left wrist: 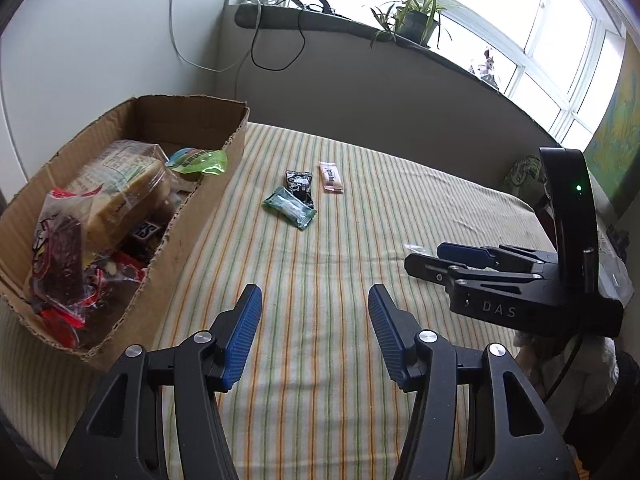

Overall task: Organize snacks
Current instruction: 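Grasp the small clear cup of green candy with the right tool, then grasp the green mint packet with the left tool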

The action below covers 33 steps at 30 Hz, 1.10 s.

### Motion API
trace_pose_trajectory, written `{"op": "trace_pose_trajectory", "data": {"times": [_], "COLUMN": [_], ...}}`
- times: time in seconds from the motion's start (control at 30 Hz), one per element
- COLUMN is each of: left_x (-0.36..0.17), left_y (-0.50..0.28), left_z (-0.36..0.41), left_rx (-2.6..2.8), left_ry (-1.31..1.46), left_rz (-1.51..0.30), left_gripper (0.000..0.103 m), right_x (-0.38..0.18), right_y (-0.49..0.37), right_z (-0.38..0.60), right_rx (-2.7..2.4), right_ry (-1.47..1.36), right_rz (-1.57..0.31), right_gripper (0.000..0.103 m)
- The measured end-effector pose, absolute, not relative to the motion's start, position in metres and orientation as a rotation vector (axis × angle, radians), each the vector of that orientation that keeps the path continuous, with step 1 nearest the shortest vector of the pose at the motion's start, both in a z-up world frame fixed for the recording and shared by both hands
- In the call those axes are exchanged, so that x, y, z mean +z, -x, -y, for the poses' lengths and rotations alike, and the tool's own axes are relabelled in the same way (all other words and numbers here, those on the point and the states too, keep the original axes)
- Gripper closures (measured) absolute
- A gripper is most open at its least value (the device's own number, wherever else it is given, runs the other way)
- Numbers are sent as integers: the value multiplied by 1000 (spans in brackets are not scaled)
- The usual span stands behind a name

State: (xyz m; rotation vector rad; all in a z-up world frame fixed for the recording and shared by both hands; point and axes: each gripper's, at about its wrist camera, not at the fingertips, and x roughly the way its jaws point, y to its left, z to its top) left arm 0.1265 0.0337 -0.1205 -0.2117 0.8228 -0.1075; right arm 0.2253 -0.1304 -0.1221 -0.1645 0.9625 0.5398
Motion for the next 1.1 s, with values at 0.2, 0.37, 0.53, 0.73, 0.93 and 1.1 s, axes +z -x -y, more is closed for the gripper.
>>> {"op": "trace_pose_trajectory", "data": {"times": [0.2,0.37,0.53,0.73,0.93,1.1], "left_x": [-137,-149,-145,-151,-151,-151], "left_y": [-160,-187,-203,-219,-229,-228], "left_z": [-22,-19,-25,-20,-21,-23], "left_rx": [-75,-2,65,127,178,184], "left_ry": [219,228,263,229,223,217], "left_rz": [-861,-893,-883,-912,-909,-906], "left_gripper": [48,48,48,49,54,69], "right_x": [-127,-128,-129,-129,-130,-130], "right_y": [-233,-237,-240,-240,-242,-241], "right_z": [135,137,143,149,154,154], "right_rx": [536,546,581,615,639,638], "right_ry": [228,286,263,224,189,190], "right_rz": [-948,-916,-905,-899,-906,-906], "right_gripper": [66,75,77,77,77,77]}}
